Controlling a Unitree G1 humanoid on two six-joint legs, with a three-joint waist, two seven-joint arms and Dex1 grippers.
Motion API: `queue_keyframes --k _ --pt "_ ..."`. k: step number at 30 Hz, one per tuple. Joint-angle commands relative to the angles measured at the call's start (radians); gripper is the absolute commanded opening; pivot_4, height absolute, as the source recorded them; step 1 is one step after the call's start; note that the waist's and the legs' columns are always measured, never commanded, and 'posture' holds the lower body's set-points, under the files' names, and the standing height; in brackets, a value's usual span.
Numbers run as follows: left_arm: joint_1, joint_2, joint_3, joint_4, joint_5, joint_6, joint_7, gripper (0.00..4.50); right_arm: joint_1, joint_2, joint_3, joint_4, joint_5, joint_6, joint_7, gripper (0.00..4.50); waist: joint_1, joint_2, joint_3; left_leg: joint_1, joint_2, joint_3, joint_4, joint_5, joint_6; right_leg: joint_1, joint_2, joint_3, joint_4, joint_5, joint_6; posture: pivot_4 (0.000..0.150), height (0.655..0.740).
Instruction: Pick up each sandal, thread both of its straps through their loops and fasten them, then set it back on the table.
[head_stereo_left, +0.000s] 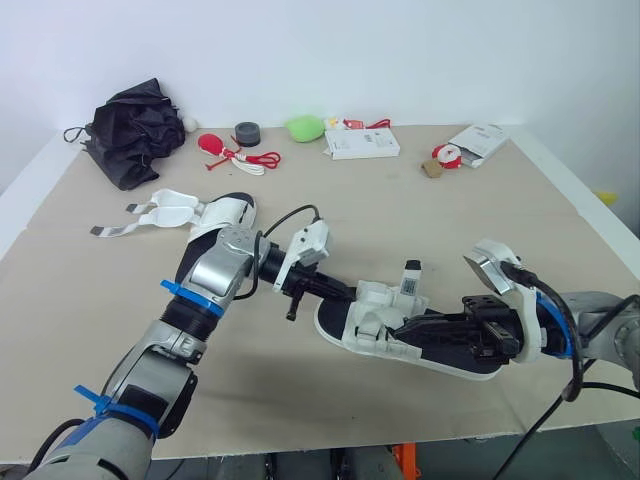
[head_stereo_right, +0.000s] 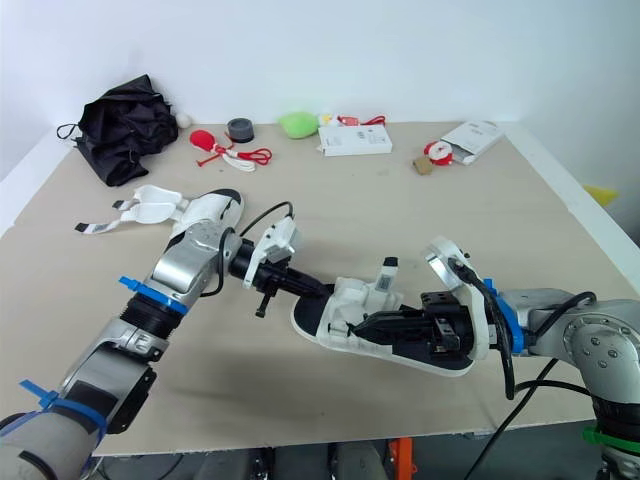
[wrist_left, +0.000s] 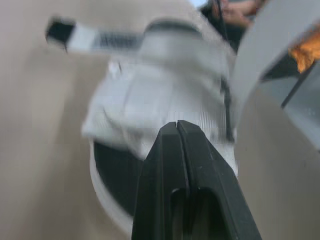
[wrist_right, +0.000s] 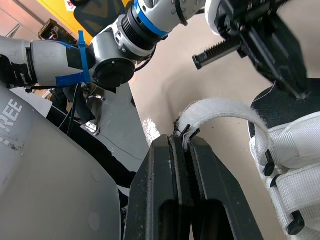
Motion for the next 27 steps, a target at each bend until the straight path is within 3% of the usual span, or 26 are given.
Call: queue_keyframes --k 1,7,17,27 --pt "-0.018 0.012 -0.007 0.03 0.019 -0.054 -0.008 0.0 0.01 -0.014 -0.032 -0.027 0.021 -0.016 0.009 0.04 0.0 0.0 0.0 0.0 0.0 0.0 0.0 0.0 0.0 0.0 0.0 0.0 0.0 0.0 0.0 0.15 0.74" --pt "-0.015 0.013 -0.036 0.048 0.049 -0.113 -0.017 0.0 0.026 -0.018 -0.043 -0.037 0.028 -0.02 -0.007 0.04 0.001 0.0 0.0 0.0 0.0 0.0 0.0 0.0 0.0 0.0 -0.001 0.0 0.0 0.0 0.0 0.15 0.74" --pt "0.078 0.013 -0.17 0.051 0.206 -0.304 0.047 0.0 0.065 -0.014 -0.088 -0.056 0.061 -0.017 -0.086 0.04 0.002 0.0 -0.001 0.002 -0.001 0.0 0.0 0.0 0.0 0.003 -0.001 -0.001 0.0 0.0 -0.001 0.15 0.74" --pt "0.072 -0.019 -0.16 0.084 0.206 -0.327 0.058 0.0 -0.045 0.091 -0.079 0.095 0.068 -0.017 -0.324 0.04 0.005 0.0 -0.003 0.008 -0.004 0.001 0.001 0.001 0.001 0.009 -0.005 0.0 -0.001 -0.001 -0.001 0.15 0.74"
